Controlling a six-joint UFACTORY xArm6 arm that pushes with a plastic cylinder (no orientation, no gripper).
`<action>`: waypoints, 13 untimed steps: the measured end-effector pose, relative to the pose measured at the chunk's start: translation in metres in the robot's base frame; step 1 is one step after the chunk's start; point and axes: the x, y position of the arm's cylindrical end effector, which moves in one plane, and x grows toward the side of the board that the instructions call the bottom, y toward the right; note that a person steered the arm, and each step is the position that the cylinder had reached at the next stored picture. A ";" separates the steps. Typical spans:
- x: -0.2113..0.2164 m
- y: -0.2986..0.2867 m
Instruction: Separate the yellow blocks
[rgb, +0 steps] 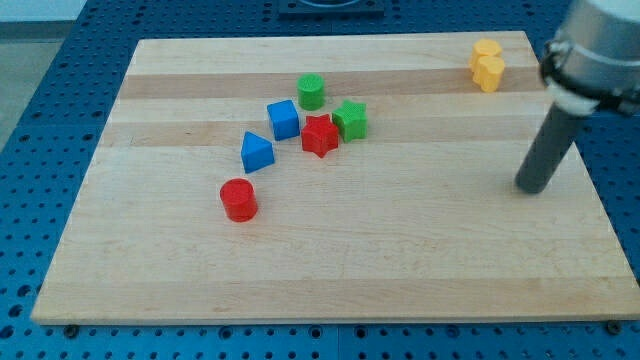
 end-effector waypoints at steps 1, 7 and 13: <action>-0.068 0.012; -0.255 0.013; -0.112 -0.031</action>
